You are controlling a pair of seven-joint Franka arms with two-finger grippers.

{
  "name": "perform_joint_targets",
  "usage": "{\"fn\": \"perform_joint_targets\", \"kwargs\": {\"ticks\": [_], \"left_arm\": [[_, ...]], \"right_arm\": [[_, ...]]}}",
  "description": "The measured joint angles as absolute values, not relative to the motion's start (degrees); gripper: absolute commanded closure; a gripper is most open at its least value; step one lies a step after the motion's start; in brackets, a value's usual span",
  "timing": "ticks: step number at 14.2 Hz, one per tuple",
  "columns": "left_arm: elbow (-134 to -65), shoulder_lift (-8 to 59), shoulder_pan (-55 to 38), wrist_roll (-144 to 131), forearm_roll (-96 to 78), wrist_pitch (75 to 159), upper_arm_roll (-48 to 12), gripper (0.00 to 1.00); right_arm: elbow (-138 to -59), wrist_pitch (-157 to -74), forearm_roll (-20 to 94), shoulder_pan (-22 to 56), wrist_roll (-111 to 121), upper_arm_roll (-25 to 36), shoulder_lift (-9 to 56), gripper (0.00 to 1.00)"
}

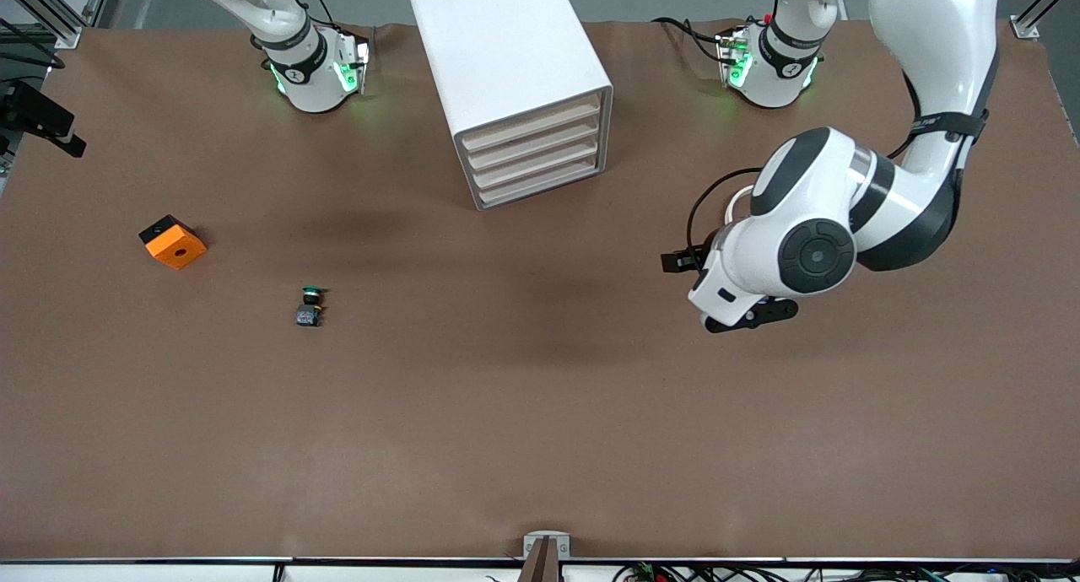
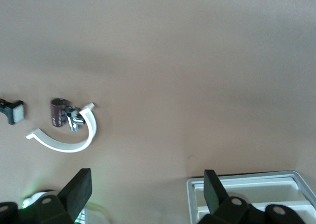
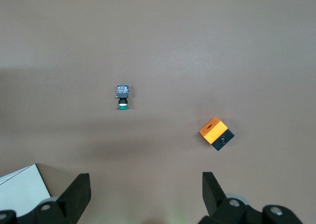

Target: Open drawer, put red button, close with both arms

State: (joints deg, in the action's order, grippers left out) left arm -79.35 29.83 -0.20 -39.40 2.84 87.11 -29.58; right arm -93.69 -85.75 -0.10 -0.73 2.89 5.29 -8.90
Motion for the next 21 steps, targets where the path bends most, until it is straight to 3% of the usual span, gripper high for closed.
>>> {"fn": "perform_joint_targets", "kwargs": {"ticks": [8, 14, 19, 21], "left_arm": [[-82.02, 20.69, -4.95, -23.13, 2.21, 79.71, -16.13, 0.00], [-92.38, 9.09, -8.62, -13.80, 1.09, 80.42, -6.52, 0.00], [-105.28, -2.16, -8.16, -11.35, 1.06, 88.32, -4.66, 0.00], [-107.29, -5.01, -6.54, -9.02, 1.06, 89.05, -4.57, 0.00]], "right_arm": [[-93.72, -85.81, -0.10, -0.73, 2.89, 5.28, -8.91, 0.00], [-93.77, -85.82, -0.10, -0.73, 2.90, 5.27, -8.91, 0.00], [-93.82, -85.86, -0.10, -0.73, 2.90, 5.27, -8.91, 0.00], [-93.82, -85.86, -0.10, -0.73, 2.90, 5.27, -8.91, 0.00]]}}
